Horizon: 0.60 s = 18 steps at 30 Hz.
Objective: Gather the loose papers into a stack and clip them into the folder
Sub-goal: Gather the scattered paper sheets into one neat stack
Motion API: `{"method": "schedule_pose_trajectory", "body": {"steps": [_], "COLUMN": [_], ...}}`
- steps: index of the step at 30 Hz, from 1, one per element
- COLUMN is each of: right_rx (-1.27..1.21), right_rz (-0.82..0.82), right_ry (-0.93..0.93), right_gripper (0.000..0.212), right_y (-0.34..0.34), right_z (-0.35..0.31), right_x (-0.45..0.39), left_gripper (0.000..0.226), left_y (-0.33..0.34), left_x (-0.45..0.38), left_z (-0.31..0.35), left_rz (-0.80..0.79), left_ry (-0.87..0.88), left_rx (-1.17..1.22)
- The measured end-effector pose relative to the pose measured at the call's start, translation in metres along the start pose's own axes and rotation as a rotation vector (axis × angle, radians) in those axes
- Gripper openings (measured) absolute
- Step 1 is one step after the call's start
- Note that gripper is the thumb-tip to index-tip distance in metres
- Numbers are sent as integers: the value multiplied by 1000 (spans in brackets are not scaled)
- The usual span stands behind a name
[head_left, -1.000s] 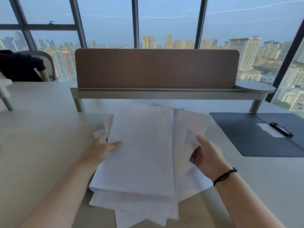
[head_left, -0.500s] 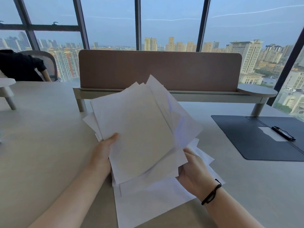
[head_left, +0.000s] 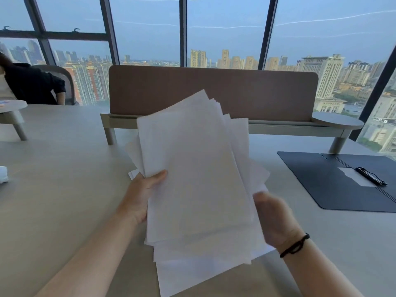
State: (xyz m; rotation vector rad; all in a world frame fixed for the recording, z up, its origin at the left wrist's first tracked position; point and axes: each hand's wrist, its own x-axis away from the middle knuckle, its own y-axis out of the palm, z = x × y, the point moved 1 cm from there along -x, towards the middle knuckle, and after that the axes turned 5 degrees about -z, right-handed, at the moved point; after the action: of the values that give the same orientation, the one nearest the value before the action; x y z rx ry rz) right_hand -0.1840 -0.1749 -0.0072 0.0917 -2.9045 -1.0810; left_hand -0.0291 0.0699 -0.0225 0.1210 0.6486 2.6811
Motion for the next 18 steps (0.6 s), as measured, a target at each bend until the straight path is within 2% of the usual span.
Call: {"method": "schedule_pose_trajectory", "body": {"steps": [1, 2, 3, 4, 5, 7, 9, 11, 15, 18], "right_rx": [-41, -65, -11, 100, 222, 470, 621, 677, 707, 690], "right_rz": [-36, 9, -1, 3, 12, 52, 119, 176, 203, 132], "right_ry": [-59, -109, -122, -106, -117, -185, -284, -378, -487, -490], "right_gripper": [20, 36, 55, 66, 66, 49, 43, 40, 52, 44], "right_y": [-5, -4, -7, -5, 0, 19, 41, 52, 65, 71], "right_z": [-10, -19, -26, -32, -39, -54, -70, -83, -93, -91], "right_x": [-1, -1, -2, -4, -7, -11, -15, -17, -11, -3], "left_gripper": [40, 41, 44, 48, 51, 58, 62, 55, 11, 15], "left_y": [1, 2, 4, 10, 16, 32, 46, 59, 75, 87], "left_x": [2, 3, 4, 6, 7, 9, 10, 14, 25, 33], "left_z": [6, 11, 17, 23, 28, 39, 49, 60, 73, 80], "left_rz": [-7, -16, -31, -50, -65, -83, -74, -45, -10, -52], "left_ry": [26, 58, 98, 141, 188, 291, 386, 451, 536, 537], "left_rx": [-33, -74, -124, -179, -234, -333, -379, -384, -407, -386]}}
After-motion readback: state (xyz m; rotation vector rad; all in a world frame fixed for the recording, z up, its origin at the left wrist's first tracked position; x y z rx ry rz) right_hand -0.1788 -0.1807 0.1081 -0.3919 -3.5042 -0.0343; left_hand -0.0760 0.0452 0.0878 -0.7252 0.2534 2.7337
